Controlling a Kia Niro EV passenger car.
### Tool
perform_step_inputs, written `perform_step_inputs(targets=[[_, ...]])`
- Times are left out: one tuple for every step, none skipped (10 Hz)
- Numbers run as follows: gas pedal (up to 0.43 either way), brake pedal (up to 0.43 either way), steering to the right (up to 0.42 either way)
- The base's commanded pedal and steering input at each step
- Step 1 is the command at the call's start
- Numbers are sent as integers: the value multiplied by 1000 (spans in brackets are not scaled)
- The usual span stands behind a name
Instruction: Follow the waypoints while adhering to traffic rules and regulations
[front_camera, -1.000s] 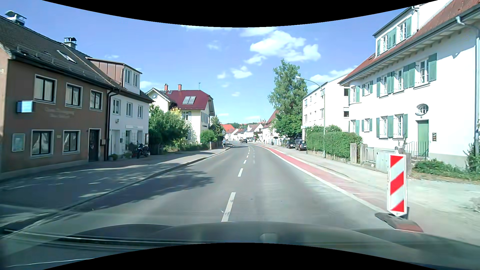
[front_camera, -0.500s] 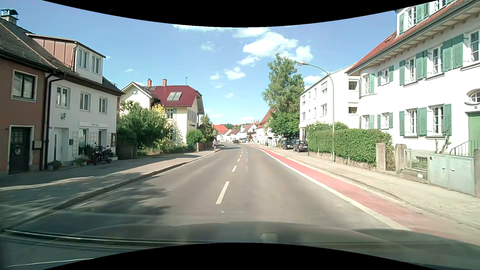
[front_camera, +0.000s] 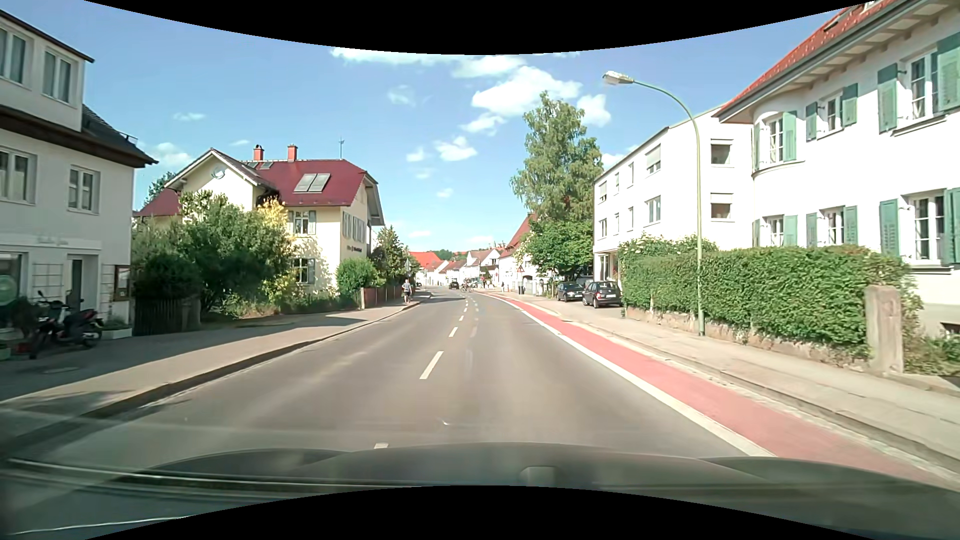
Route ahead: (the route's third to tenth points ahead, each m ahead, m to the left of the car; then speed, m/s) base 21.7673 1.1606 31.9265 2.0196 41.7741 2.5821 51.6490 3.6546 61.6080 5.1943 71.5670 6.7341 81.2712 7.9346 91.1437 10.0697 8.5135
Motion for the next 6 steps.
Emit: perform_step_inputs(targets=[[138,6,18],[189,6,11],[189,6,6],[189,6,1],[189,6,-2],[157,6,-7]])
